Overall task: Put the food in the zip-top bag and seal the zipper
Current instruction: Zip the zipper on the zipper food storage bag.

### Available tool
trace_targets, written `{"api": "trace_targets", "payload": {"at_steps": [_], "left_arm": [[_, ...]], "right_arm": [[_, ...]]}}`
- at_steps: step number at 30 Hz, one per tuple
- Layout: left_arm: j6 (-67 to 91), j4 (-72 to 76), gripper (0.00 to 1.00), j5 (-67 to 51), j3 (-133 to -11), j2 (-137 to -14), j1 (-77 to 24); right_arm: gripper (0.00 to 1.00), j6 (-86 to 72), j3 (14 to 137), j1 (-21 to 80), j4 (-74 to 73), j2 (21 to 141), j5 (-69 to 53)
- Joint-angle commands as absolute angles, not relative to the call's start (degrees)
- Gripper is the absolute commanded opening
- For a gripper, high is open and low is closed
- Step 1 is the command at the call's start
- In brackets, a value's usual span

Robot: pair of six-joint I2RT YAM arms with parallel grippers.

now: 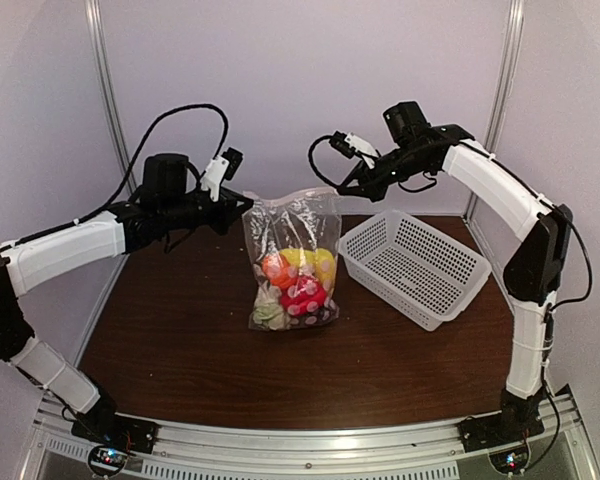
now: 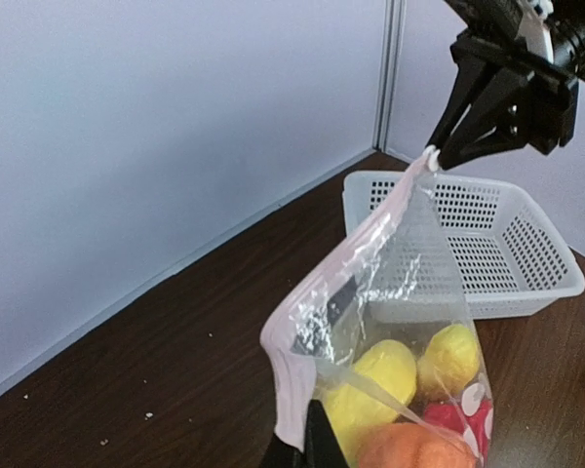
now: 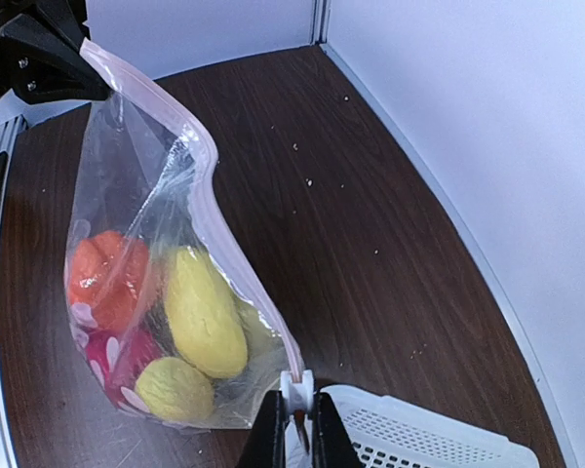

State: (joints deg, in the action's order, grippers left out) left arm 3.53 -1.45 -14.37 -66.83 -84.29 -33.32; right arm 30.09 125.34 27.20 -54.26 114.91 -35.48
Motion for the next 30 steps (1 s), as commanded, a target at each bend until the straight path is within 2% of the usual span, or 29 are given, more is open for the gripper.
{"api": "trace_targets", "payload": {"at_steps": [1, 6, 10, 12, 15, 16, 18, 20, 24, 27, 30], "left_arm": [[2.7, -0.9, 0.0, -17.5, -74.0, -82.9, -31.8], [2.9, -0.3, 0.0, -23.3, -71.0, -78.9, -31.8], [6.4, 3.2, 0.0, -25.8, -61.5, -73.6, -31.8], [8.2, 4.0, 0.04, -27.3, -55.3, -70.5, -31.8], [10.3, 3.5, 0.19, -30.8, -47.7, -65.0, -31.9], [10.5, 2.5, 0.26, -31.8, -45.8, -63.2, -31.9], [9.9, -1.3, 0.35, -33.3, -43.7, -60.0, -32.1], [8.5, -5.6, 0.43, -32.8, -43.5, -57.2, -32.1], [7.6, -10.1, 0.6, -25.7, -45.1, -54.1, -32.1], [7.6, -10.2, 0.71, -16.0, -46.2, -55.2, -32.0], [8.6, -12.2, 0.76, -6.5, -50.0, -59.3, -32.0]], "right_arm": [[0.0, 27.2, 130.3, 29.3, -48.8, 114.7, -34.1], [0.0, 29.6, 128.8, 31.5, -50.7, 110.2, -35.6], [0.03, 34.3, 114.2, 34.4, -49.5, 101.7, -35.4], [0.05, 36.8, 104.6, 36.2, -48.1, 98.0, -34.2], [0.12, 37.9, 90.9, 38.4, -46.0, 95.0, -33.9], [0.21, 37.9, 88.7, 38.9, -46.7, 95.0, -34.8], [0.36, 40.3, 87.9, 39.5, -53.3, 96.0, -38.4], [0.45, 41.6, 88.3, 39.5, -57.6, 96.2, -39.9], [0.56, 41.8, 88.6, 39.1, -58.8, 92.2, -40.1], [0.6, 39.4, 89.8, 37.8, -57.4, 89.9, -39.6], [0.63, 37.5, 91.4, 34.7, -56.7, 88.8, -38.0]]}}
